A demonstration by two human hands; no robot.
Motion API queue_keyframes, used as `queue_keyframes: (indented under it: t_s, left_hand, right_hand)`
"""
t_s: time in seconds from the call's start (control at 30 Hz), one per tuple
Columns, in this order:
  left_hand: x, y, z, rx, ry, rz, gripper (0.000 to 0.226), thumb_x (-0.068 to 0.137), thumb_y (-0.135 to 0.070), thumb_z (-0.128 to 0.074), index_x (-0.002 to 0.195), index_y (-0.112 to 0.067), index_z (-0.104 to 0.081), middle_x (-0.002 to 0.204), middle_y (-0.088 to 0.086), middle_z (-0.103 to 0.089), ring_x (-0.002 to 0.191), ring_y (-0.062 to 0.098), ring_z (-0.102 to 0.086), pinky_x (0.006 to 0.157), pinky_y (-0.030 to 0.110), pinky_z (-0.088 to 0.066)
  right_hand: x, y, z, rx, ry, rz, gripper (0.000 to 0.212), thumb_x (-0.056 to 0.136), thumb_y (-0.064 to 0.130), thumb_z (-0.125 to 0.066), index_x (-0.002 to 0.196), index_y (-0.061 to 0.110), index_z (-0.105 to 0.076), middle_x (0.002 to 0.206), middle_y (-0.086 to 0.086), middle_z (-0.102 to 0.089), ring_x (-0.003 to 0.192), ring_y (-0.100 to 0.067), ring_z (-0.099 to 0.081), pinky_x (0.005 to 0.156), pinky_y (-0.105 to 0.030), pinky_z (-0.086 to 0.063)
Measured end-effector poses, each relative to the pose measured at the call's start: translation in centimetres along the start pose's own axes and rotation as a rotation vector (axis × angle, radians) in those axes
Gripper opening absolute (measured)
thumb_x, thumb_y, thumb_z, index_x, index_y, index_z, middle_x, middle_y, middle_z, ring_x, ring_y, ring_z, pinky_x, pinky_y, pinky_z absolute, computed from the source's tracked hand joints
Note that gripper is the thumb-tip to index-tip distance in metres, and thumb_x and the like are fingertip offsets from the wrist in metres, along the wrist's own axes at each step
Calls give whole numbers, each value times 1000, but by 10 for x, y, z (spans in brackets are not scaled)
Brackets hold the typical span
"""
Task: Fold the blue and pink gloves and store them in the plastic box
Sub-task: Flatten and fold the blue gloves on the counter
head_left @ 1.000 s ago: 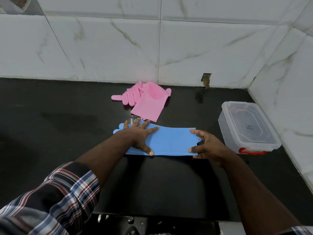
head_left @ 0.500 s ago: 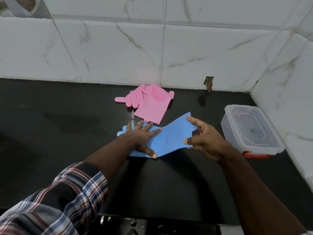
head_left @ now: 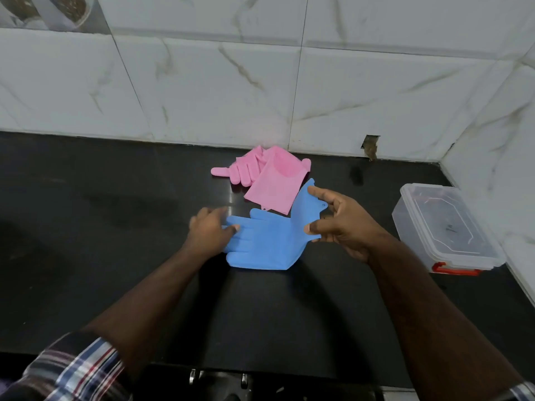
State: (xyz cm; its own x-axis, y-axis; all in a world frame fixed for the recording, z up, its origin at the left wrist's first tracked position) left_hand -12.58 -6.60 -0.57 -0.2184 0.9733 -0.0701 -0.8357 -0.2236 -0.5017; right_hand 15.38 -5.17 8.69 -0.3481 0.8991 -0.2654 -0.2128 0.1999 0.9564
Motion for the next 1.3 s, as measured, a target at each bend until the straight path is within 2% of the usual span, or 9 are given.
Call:
queue_keyframes:
  t_s: [0.17, 0.37, 0.47, 0.67, 0.87, 1.03, 1.13, 1.23, 1.3]
  left_hand:
    - [-17, 21, -4, -509, 186, 167, 13, 94, -16, -62, 105, -18, -68, 102, 3, -72, 102, 24, -68, 95, 48, -55]
    - [-19, 28, -9, -690, 84, 226, 44, 93, -6, -66, 136, -8, -57, 109, 0, -70, 101, 19, -69, 90, 40, -59]
    - [-21, 33, -13, -820, 13, 271, 41, 89, -6, -73, 127, -5, -60, 105, 10, -71, 92, 23, -71, 82, 40, -61]
    - [-25, 38, -16, -795, -45, 244, 14, 83, -16, -79, 94, -19, -71, 87, 1, -77, 84, 24, -75, 79, 44, -62]
    - [-26, 37, -14, -785, -37, 241, 16, 75, -22, -79, 89, -23, -72, 82, 0, -77, 80, 26, -75, 77, 49, -61]
    - [-24, 37, -15, -781, -108, 216, 19, 78, -15, -76, 88, -25, -64, 89, 2, -73, 82, 24, -70, 73, 45, -57]
    - [-23, 36, -16, -748, -105, 209, 8, 87, -11, -67, 79, -13, -69, 78, 2, -73, 74, 20, -68, 72, 41, -57]
    - [-24, 34, -13, -782, -86, 275, 46, 96, -40, -59, 78, 2, -65, 62, 6, -62, 57, 18, -55, 58, 33, -47]
    - [-24, 32, -11, -794, -74, 289, 53, 93, -47, -62, 77, 4, -63, 59, 8, -59, 53, 18, -53, 49, 25, -43]
  right_hand:
    - [8, 15, -31, -82, 20, -20, 86, 78, -10, -74, 151, 16, -36, 112, -3, -55, 66, -12, -72, 62, -26, -59]
    - [29, 20, -86, -205, 57, -69, 91, 77, -9, -73, 153, 17, -31, 139, -8, -41, 90, -22, -67, 66, -32, -62]
    - [38, 15, -114, -319, 63, -75, 91, 77, -8, -71, 154, 17, -28, 144, -11, -43, 96, -27, -67, 69, -33, -63]
    - [52, 1, -150, -622, 37, -38, 71, 82, 6, -71, 146, 7, -39, 144, -10, -47, 98, -21, -65, 67, -27, -59]
    - [66, -9, -166, -752, 32, 12, 68, 84, 14, -70, 144, 6, -40, 141, -11, -49, 117, -25, -56, 91, -36, -55]
    - [67, -19, -171, -776, 108, 31, 77, 87, 12, -65, 153, 9, -25, 155, -10, -34, 139, -25, -37, 103, -29, -39]
    - [65, -25, -170, -742, 130, 47, 86, 87, 15, -66, 157, 11, -15, 158, -10, -30, 143, -24, -33, 109, -30, -34]
    - [63, -30, -171, -679, 146, 45, 93, 88, 21, -67, 158, 14, -7, 160, -7, -28, 143, -23, -33, 107, -28, -33]
    - [61, -31, -171, -644, 171, 42, 93, 89, 21, -67, 158, 17, -6, 160, -5, -29, 141, -22, -37, 102, -25, -35]
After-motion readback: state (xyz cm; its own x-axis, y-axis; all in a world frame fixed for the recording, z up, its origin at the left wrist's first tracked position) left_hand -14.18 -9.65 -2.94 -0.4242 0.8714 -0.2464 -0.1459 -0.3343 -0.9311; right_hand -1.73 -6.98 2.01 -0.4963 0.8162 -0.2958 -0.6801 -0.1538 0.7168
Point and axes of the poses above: each hand's wrist, its own x-axis towards the middle knuckle, its own z-axis out of the back of the hand, y = z × x, the point moved 2 cm from there along x, towards the middle knuckle
